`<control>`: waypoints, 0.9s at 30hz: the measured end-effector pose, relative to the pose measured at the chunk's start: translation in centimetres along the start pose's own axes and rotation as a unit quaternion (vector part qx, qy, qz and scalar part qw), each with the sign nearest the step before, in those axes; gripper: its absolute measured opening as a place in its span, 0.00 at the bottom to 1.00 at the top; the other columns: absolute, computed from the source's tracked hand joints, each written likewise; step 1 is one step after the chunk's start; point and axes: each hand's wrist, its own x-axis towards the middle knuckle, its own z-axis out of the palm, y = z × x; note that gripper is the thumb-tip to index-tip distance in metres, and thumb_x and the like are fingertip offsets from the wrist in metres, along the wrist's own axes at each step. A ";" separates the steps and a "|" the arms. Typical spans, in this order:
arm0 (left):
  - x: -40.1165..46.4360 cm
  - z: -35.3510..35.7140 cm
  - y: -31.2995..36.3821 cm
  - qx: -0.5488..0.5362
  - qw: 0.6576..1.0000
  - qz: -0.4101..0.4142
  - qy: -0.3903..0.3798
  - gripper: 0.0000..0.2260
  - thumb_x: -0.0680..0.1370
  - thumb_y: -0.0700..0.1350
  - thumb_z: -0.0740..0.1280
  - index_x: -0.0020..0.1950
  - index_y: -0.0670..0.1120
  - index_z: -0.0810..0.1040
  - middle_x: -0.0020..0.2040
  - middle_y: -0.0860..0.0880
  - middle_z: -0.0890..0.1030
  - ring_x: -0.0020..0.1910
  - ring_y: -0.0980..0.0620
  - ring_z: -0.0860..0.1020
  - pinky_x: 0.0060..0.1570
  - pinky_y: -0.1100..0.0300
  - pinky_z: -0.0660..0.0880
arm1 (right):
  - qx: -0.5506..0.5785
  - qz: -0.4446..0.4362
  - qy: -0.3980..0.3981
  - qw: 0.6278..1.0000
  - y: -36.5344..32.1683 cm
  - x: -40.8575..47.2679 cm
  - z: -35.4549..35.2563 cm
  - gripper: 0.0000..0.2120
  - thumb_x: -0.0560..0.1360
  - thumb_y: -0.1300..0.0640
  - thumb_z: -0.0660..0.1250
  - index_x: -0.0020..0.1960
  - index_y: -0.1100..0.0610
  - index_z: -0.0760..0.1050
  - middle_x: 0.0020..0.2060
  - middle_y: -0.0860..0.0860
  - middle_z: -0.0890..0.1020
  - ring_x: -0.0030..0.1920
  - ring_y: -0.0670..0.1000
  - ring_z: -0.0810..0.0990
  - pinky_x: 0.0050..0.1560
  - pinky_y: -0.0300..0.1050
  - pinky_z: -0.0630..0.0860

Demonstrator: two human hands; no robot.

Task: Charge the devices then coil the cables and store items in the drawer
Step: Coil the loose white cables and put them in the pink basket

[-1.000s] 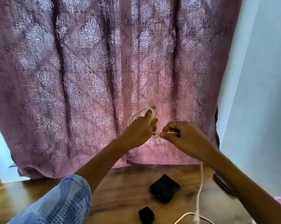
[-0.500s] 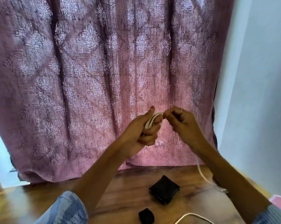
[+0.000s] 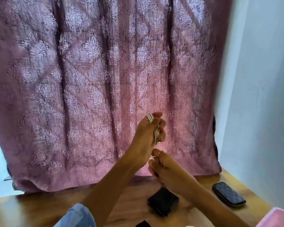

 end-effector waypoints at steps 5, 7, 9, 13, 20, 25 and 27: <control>-0.6 0.0 -0.1 0.300 0.948 0.093 -0.052 0.07 0.82 0.37 0.53 0.50 0.48 0.67 0.32 0.53 0.70 0.25 0.60 0.67 0.26 0.68 0.67 | -0.275 -0.042 0.047 0.959 -1.6 -0.9 -2.3 0.10 0.80 0.53 0.61 0.56 0.56 0.76 0.27 0.46 0.72 0.23 0.43 0.68 0.26 0.34 0.66; -0.8 -0.1 0.0 0.383 0.914 0.120 -0.061 0.09 0.82 0.38 0.53 0.48 0.52 0.66 0.32 0.53 0.70 0.26 0.61 0.69 0.29 0.66 0.68 | -0.367 -0.057 0.059 0.927 -2.3 -1.5 -3.2 0.12 0.79 0.50 0.62 0.56 0.55 0.78 0.33 0.48 0.79 0.29 0.43 0.76 0.36 0.38 0.76; -1.1 -0.6 0.1 0.450 0.882 0.121 -0.076 0.07 0.82 0.40 0.54 0.50 0.52 0.67 0.33 0.54 0.71 0.29 0.59 0.70 0.32 0.61 0.70 | -0.418 -0.080 0.076 0.902 -3.2 -2.1 -4.1 0.12 0.78 0.50 0.63 0.56 0.54 0.78 0.44 0.51 0.83 0.40 0.49 0.81 0.46 0.48 0.79; -1.7 -1.7 0.3 0.628 0.764 0.118 -0.089 0.08 0.82 0.46 0.55 0.57 0.43 0.67 0.37 0.48 0.76 0.36 0.46 0.77 0.38 0.47 0.75 | -0.492 -0.165 0.037 0.854 -4.5 -3.0 -5.4 0.11 0.74 0.67 0.65 0.55 0.59 0.80 0.48 0.54 0.80 0.46 0.53 0.80 0.46 0.46 0.77; -3.9 -1.5 1.6 0.357 0.911 0.009 -0.206 0.21 0.80 0.58 0.52 0.43 0.44 0.75 0.26 0.55 0.66 0.23 0.59 0.62 0.24 0.66 0.63 | -0.660 -0.307 0.178 0.662 -7.7 -5.5 -6.4 0.17 0.62 0.74 0.70 0.48 0.61 0.81 0.49 0.59 0.82 0.48 0.60 0.81 0.45 0.52 0.80; -5.4 -0.7 3.8 0.162 0.942 -0.127 -0.266 0.24 0.73 0.67 0.55 0.35 0.50 0.76 0.22 0.56 0.64 0.19 0.60 0.58 0.19 0.70 0.56 | -0.668 -0.284 0.233 0.647 -9.3 -5.4 -6.2 0.12 0.67 0.71 0.73 0.49 0.61 0.81 0.48 0.60 0.81 0.46 0.61 0.80 0.41 0.50 0.79; -6.0 -0.5 4.6 0.048 0.943 -0.167 -0.284 0.20 0.73 0.63 0.59 0.33 0.49 0.74 0.21 0.55 0.62 0.17 0.61 0.56 0.17 0.72 0.54 | -0.573 -0.271 0.254 0.730 -9.5 -5.6 -5.3 0.09 0.70 0.67 0.71 0.50 0.62 0.81 0.46 0.60 0.82 0.43 0.57 0.81 0.42 0.44 0.79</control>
